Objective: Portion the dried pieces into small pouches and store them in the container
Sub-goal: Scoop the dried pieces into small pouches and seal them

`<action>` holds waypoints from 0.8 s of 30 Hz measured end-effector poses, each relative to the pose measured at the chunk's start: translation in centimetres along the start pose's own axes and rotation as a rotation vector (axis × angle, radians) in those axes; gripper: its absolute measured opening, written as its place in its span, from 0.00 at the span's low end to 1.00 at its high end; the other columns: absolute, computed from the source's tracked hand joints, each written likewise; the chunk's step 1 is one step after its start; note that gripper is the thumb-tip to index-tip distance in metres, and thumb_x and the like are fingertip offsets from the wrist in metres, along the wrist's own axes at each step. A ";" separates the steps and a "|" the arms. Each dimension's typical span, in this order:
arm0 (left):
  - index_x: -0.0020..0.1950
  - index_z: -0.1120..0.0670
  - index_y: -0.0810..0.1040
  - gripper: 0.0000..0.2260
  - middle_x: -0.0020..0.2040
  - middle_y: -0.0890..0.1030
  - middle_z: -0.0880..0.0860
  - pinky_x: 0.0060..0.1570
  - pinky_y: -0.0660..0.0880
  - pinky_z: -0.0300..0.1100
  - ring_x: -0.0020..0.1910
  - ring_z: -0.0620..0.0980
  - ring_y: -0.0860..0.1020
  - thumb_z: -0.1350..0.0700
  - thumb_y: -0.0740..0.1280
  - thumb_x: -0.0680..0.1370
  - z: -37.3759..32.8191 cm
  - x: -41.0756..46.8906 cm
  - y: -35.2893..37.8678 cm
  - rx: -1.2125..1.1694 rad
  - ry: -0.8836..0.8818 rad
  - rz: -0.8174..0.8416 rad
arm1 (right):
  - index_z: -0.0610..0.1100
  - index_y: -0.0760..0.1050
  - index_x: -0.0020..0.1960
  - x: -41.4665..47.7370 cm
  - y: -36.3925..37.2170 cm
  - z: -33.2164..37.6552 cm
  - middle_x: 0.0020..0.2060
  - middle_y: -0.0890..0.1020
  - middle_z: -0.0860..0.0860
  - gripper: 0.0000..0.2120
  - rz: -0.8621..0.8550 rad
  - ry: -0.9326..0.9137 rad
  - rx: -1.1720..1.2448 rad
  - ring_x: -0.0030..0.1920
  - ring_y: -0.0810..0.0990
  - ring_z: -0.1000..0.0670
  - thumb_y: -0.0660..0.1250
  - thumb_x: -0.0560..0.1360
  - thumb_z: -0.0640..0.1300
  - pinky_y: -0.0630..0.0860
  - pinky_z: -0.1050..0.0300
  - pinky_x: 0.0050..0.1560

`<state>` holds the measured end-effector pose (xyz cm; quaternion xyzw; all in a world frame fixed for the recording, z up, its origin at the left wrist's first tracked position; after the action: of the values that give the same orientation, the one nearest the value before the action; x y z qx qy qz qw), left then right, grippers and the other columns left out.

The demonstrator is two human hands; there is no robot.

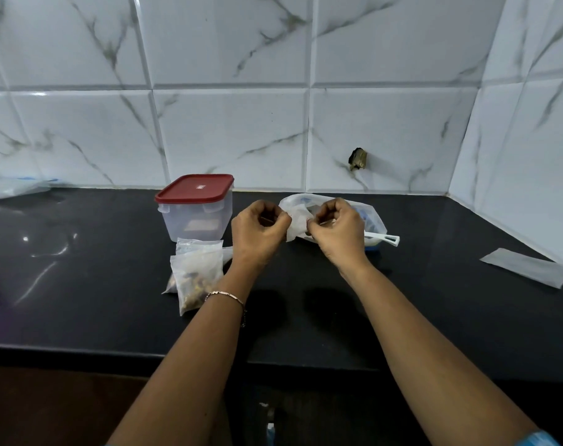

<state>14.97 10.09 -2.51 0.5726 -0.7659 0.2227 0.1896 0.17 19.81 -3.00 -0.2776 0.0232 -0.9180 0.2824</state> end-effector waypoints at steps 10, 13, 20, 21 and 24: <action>0.38 0.55 0.81 0.04 0.32 0.80 0.46 0.37 0.76 0.41 0.32 0.44 0.78 0.54 0.71 0.69 -2.2 -1.6 1.6 0.267 0.338 0.114 | 0.45 0.79 0.50 -0.1 0.8 -0.3 0.47 0.83 0.52 0.11 0.093 -0.044 -0.165 0.51 0.80 0.53 0.61 0.74 0.34 0.73 0.60 0.52; 0.40 0.55 0.82 0.03 0.33 0.81 0.47 0.38 0.78 0.44 0.33 0.44 0.79 0.56 0.72 0.70 -2.2 -1.7 1.6 0.264 0.349 0.124 | 0.48 0.78 0.46 0.3 0.5 -1.2 0.42 0.82 0.54 0.01 0.090 0.065 -0.055 0.48 0.81 0.53 0.68 0.75 0.43 0.75 0.57 0.51; 0.39 0.54 0.80 0.04 0.31 0.79 0.47 0.38 0.77 0.47 0.33 0.45 0.78 0.54 0.69 0.70 -2.0 -1.3 0.4 0.240 0.296 -0.013 | 0.49 0.76 0.43 0.4 0.5 -2.3 0.41 0.83 0.51 0.10 0.120 0.148 -0.047 0.45 0.83 0.51 0.72 0.70 0.35 0.81 0.51 0.49; 0.39 0.54 0.79 0.04 0.32 0.79 0.46 0.38 0.77 0.48 0.34 0.45 0.78 0.54 0.69 0.70 -2.0 -1.3 0.6 0.243 0.304 0.004 | 0.50 0.76 0.43 0.4 0.5 -2.0 0.41 0.83 0.52 0.11 0.124 0.143 -0.045 0.46 0.83 0.51 0.72 0.70 0.35 0.81 0.51 0.49; 0.49 0.54 0.77 0.12 0.43 0.79 0.45 0.43 0.76 0.44 0.42 0.44 0.77 0.49 0.68 0.70 -1.7 -1.6 1.6 0.216 0.311 0.145 | 0.49 0.76 0.47 0.5 0.4 -2.1 0.41 0.83 0.52 0.13 0.144 0.140 -0.055 0.47 0.82 0.50 0.67 0.71 0.32 0.80 0.53 0.48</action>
<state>13.93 12.70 -2.18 0.4916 -0.7383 0.4024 0.2264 -1.01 18.97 -4.60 -0.2180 0.0877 -0.9115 0.3376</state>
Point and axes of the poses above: each hand's wrist, its own x-axis towards the middle knuckle, its own y-axis out of the palm, z = x × y, the point moved 8 cm from there along x, towards the middle knuckle
